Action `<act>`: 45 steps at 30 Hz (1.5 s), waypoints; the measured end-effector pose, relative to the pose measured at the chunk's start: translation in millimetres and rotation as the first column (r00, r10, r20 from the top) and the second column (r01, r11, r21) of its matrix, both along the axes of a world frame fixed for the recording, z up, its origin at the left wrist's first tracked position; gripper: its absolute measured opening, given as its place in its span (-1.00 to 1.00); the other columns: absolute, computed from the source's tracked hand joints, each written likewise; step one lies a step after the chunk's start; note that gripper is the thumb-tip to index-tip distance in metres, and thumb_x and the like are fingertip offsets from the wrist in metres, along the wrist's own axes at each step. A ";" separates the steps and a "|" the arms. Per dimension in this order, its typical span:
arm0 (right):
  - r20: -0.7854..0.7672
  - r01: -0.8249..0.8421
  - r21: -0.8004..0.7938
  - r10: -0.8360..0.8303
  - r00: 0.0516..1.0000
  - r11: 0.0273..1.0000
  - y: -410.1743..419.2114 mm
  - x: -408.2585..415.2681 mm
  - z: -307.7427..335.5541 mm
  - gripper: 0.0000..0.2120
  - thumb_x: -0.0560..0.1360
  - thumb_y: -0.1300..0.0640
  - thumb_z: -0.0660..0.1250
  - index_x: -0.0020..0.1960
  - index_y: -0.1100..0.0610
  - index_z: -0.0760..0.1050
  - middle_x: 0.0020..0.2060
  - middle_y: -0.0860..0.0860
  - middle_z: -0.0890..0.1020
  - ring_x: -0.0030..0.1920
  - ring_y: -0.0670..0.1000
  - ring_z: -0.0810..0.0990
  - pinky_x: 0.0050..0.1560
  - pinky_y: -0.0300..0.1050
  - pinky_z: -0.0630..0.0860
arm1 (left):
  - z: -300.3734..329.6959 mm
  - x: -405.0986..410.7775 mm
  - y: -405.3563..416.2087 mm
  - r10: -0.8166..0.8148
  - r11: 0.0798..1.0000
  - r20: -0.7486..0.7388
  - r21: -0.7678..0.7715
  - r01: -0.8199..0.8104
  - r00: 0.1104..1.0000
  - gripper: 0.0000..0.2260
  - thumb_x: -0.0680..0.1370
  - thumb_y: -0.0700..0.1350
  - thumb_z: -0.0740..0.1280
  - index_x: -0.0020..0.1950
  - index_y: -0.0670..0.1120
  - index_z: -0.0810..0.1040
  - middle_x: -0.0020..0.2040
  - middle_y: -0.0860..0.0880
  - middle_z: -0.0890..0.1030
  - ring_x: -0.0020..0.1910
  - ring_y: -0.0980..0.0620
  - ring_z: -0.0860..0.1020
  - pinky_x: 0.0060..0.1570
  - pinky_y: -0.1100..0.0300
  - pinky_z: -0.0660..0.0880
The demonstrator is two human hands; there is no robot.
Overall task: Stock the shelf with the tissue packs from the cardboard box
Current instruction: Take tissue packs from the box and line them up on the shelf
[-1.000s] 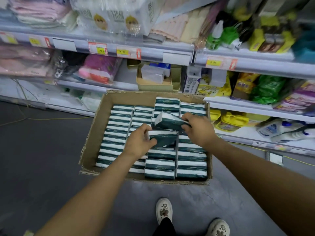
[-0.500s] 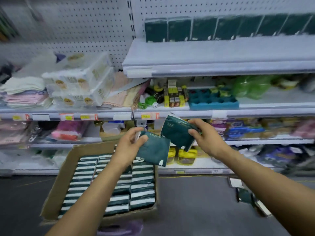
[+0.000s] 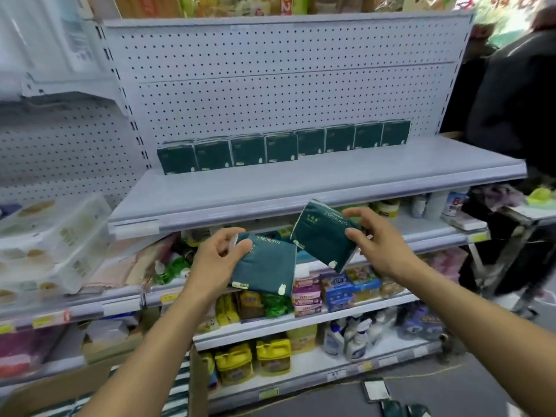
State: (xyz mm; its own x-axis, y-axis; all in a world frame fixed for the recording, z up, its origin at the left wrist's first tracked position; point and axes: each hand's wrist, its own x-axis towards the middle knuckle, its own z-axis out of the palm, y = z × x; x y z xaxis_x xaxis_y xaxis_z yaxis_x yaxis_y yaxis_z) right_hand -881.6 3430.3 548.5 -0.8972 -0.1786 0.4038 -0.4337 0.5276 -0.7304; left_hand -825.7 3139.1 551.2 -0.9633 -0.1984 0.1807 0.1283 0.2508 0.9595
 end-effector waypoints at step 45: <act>-0.524 0.233 0.563 0.125 0.842 0.793 1.7 -504.0 40.8 -0.59 0.39 0.04 0.51 0.19 0.10 0.55 0.17 0.08 0.53 0.16 0.17 0.49 0.05 0.07 0.46 | 61.8 -407.0 46.4 0.095 0.993 0.026 0.064 -0.097 0.995 -0.79 0.56 -0.08 0.40 0.19 0.00 0.54 -0.19 0.06 0.71 -0.31 0.19 0.64 -0.45 0.31 0.46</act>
State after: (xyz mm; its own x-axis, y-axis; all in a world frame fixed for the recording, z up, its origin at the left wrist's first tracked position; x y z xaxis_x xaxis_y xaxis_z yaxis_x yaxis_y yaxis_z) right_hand -1385.6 3432.0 589.3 -0.6009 -0.4949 0.6277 -0.5977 0.7996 0.0583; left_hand -1232.8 3185.5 613.0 -0.9429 -0.3008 0.1429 0.0850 0.1974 0.9766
